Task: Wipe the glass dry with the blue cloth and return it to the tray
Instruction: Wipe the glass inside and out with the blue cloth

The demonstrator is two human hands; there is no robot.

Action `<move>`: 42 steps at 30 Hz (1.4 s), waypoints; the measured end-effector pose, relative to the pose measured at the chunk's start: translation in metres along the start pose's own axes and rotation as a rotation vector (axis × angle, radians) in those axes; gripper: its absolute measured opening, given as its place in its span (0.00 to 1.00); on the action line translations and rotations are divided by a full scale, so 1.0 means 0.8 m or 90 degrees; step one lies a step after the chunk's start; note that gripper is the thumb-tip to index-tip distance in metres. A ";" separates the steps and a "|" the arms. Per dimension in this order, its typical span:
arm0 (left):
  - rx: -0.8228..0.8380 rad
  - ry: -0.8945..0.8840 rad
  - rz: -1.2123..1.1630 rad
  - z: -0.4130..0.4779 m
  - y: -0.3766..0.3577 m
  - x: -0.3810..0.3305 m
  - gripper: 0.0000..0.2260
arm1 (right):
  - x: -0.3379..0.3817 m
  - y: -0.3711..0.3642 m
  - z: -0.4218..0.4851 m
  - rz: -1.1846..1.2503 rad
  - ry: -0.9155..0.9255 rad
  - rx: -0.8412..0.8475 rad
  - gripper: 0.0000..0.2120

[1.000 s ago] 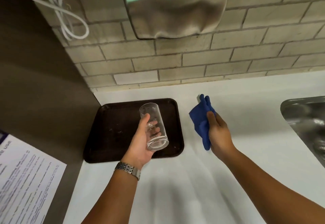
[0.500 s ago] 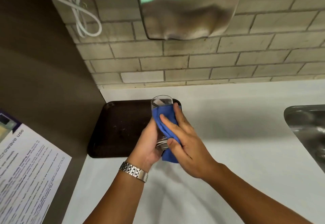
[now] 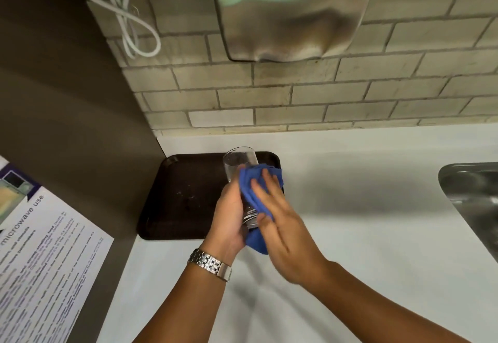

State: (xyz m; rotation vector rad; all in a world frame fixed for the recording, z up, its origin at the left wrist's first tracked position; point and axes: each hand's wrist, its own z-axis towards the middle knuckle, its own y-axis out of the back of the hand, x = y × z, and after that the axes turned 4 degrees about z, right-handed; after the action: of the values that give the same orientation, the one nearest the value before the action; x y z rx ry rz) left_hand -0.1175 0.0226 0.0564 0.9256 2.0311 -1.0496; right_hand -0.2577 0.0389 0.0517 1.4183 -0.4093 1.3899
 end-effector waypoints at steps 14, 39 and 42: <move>-0.016 -0.021 0.038 -0.007 0.003 0.001 0.19 | 0.006 0.014 0.001 0.125 -0.053 -0.062 0.25; 0.027 -0.189 0.268 -0.017 -0.013 0.022 0.22 | -0.008 0.089 0.041 -0.247 0.095 0.032 0.32; 0.028 -0.202 0.288 -0.016 -0.010 0.021 0.23 | -0.015 0.085 0.034 -0.351 0.210 0.060 0.29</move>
State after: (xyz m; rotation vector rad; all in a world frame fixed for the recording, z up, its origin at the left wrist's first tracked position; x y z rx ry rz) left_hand -0.1358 0.0345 0.0521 1.0984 1.4551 -0.9205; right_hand -0.3024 -0.0143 0.0769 1.2206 0.2506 1.1600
